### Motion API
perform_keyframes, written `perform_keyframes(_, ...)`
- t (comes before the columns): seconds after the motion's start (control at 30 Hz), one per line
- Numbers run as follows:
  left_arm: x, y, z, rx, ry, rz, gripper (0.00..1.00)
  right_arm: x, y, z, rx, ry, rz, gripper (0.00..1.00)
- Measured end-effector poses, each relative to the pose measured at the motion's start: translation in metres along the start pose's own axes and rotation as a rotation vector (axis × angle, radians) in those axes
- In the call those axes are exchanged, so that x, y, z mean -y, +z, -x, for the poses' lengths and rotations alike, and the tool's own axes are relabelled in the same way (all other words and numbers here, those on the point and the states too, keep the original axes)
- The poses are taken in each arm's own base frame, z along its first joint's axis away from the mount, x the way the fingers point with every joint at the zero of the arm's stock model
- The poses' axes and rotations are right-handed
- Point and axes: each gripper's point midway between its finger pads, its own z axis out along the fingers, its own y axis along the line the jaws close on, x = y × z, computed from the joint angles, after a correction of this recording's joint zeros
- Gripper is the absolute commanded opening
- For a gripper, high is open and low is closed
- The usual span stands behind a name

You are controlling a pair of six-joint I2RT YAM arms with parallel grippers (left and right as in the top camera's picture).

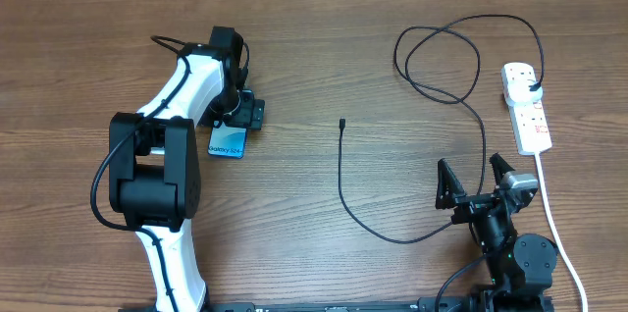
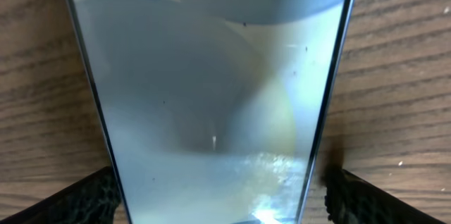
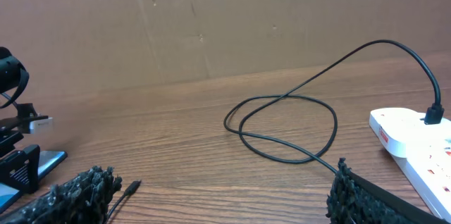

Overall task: Plug charger to phone and switch on socket
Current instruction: 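Lower the left gripper and close it on the phone's sides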

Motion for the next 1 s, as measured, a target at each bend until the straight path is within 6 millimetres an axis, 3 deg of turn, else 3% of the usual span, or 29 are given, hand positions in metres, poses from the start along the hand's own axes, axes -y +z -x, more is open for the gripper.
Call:
perform_keyframes(0.53, -0.0002, -0.0003, -0.002, -0.008, -0.05, 0.001, 0.73, 0.0001, 0.0, 0.0001, 0.001, 0.0, -0.001, 1.0)
perform_keyframes(1.0, 0.0003, -0.0014, -0.003, -0.014, -0.114, -0.001, 0.7, 0.0001, 0.0, 0.0, 0.0, 0.0, 0.0, 1.0)
